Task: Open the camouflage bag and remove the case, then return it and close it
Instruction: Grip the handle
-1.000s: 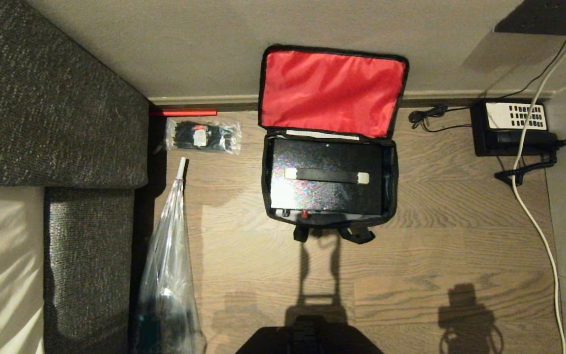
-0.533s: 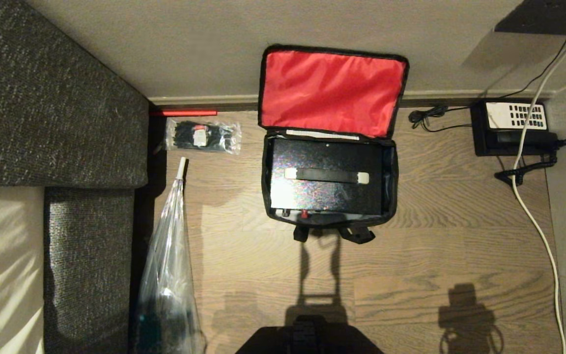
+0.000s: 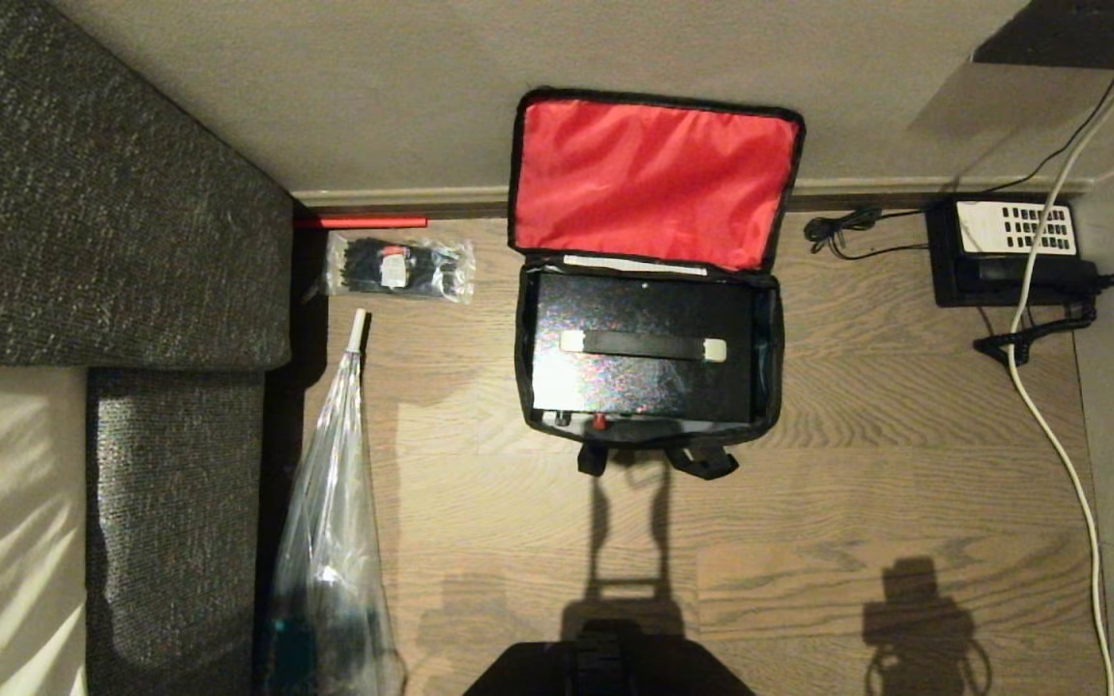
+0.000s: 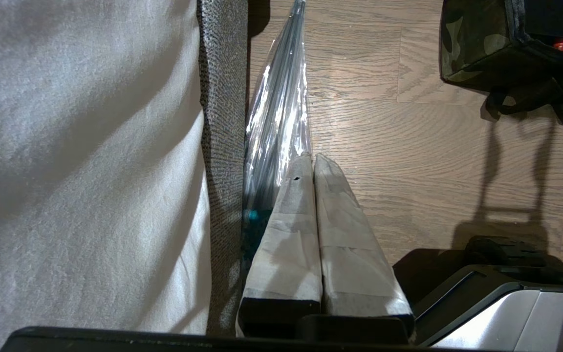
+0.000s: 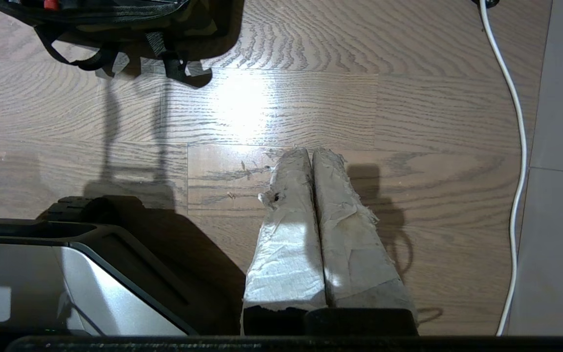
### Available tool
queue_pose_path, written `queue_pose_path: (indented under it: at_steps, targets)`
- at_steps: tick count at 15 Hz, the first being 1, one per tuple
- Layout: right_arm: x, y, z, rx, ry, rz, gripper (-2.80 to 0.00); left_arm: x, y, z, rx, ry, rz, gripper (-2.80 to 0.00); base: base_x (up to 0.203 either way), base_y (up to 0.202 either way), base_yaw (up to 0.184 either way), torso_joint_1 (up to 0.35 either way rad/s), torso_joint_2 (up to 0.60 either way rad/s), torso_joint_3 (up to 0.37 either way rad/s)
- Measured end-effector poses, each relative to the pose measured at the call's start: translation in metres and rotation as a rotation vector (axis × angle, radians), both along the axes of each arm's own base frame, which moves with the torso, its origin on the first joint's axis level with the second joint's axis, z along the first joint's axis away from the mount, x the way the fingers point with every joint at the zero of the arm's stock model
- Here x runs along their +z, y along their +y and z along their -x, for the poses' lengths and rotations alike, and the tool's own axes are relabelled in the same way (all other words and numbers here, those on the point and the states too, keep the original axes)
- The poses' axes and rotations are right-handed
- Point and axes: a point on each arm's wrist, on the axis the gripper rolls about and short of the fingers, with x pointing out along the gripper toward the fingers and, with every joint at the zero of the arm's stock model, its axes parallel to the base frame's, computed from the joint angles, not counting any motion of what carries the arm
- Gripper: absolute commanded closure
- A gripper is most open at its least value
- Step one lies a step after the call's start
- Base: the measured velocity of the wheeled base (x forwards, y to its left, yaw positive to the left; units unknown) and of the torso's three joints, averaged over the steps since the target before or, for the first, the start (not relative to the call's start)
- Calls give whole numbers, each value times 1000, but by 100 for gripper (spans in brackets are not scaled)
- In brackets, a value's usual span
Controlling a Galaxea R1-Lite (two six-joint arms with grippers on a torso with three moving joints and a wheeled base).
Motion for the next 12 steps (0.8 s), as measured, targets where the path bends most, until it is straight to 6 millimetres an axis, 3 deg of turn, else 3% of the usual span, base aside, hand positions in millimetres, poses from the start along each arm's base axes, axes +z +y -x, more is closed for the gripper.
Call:
queue_pose_path:
  at_steps: [12]
  targets:
    - [0,0,0,0,0,0,0,0,0,0,0,0,1,0,0,0,0,0,0,0]
